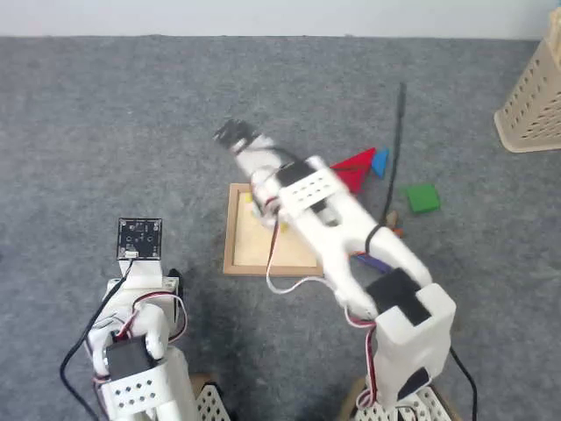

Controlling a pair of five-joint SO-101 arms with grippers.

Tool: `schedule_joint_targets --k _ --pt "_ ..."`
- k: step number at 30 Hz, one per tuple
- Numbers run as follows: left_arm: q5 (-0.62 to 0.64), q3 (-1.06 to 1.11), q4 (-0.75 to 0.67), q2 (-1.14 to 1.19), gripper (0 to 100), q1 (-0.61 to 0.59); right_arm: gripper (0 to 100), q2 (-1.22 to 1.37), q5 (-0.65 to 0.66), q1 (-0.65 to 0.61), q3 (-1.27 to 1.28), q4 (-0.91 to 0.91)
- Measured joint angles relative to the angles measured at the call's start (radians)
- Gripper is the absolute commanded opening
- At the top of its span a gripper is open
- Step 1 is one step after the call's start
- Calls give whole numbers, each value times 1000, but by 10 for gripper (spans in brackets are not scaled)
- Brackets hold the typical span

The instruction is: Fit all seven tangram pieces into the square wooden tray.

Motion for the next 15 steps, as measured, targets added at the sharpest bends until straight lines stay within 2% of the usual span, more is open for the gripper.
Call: schedule_joint_targets --k 6,15 --pt "0 0 0 0 168 0 163 0 0 117 -81 54" --pt "0 0 0 0 168 0 162 0 0 121 -81 63"
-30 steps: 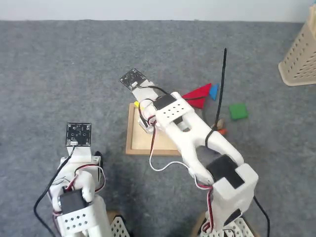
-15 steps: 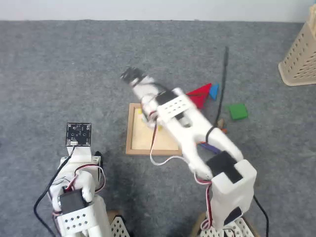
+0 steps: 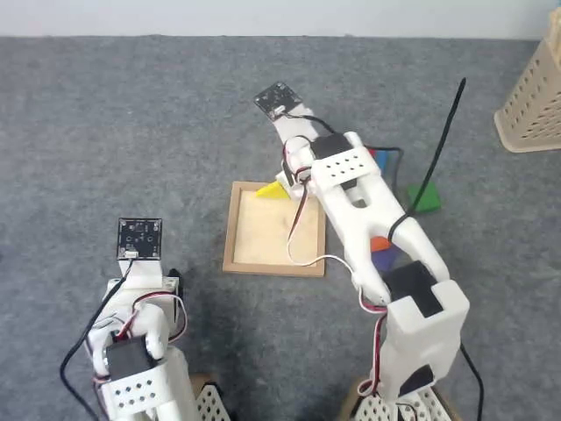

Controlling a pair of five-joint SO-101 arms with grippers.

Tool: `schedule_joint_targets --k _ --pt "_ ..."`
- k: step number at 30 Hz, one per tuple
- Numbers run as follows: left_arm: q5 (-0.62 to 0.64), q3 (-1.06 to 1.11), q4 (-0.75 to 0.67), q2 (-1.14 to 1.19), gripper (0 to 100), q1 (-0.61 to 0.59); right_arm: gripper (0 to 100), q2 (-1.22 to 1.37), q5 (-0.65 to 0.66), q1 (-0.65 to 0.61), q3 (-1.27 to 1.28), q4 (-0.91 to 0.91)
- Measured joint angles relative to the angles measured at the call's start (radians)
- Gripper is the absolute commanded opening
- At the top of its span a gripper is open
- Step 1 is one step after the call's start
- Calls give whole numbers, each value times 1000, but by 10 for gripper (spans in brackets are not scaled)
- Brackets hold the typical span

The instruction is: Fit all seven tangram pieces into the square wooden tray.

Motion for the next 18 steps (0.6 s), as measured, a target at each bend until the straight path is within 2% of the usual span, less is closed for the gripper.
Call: schedule_joint_targets --k 7,14,18 --pt "0 0 0 0 168 0 159 0 -2 -69 38 0" --pt "0 0 0 0 168 0 31 0 -23 -121 41 48" --pt "0 0 0 0 168 0 9 -15 -87 -133 40 114"
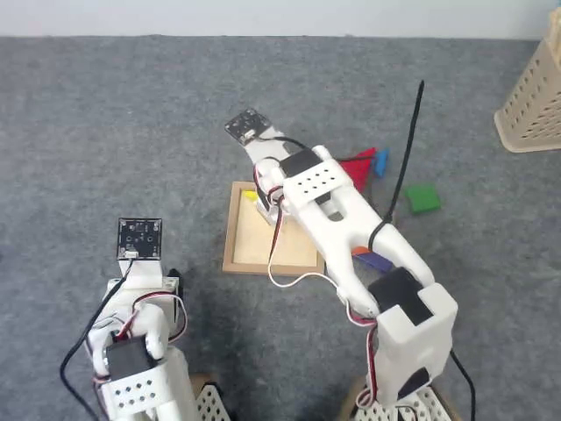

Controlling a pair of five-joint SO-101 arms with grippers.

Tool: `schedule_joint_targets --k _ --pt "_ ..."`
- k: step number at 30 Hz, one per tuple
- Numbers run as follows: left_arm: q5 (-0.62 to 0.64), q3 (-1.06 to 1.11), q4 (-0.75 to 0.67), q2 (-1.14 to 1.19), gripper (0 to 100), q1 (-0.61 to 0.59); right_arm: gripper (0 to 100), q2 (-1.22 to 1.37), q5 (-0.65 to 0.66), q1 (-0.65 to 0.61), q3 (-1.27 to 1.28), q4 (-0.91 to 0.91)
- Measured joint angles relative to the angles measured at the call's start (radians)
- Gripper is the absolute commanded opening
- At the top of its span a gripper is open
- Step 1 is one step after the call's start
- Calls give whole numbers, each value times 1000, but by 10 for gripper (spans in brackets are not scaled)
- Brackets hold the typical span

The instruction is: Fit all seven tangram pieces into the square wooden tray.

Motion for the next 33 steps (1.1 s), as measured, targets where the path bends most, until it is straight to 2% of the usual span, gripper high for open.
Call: schedule_joint_targets --k 18,25,33 --pt "0 0 0 0 168 0 7 -74 -26 -3 0 80" --pt "0 0 0 0 168 0 11 -20 -26 -14 15 18" --pt "0 0 0 0 168 0 162 20 -81 -23 5 6"
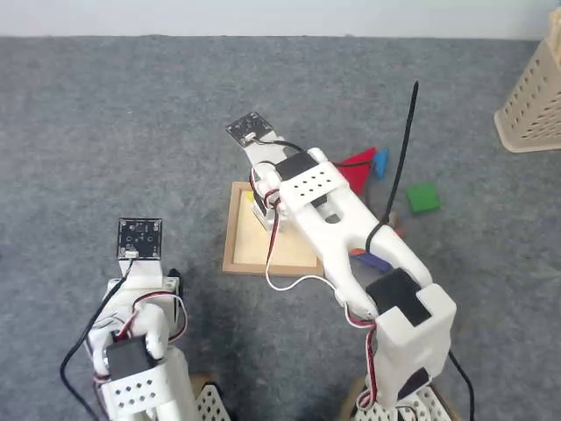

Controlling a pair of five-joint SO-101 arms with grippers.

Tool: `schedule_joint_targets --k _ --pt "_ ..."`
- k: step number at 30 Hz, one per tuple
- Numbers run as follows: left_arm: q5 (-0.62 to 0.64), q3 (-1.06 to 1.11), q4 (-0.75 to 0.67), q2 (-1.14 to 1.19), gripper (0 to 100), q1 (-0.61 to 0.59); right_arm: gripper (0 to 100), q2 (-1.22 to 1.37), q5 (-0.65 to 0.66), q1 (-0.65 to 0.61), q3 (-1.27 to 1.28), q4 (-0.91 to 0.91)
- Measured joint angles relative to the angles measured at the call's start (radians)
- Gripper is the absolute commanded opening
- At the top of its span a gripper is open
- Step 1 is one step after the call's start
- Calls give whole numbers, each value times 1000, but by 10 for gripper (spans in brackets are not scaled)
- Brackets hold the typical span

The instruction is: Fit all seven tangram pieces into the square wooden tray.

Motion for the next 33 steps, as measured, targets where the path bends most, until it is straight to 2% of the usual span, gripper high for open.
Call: schedule_joint_targets --k 12,20,33 --pt "0 0 0 0 168 0 167 0 -3 2 0 3" --pt "0 0 0 0 168 0 169 0 -5 3 -64 103" --pt "0 0 0 0 168 0 169 0 -5 74 -115 118"
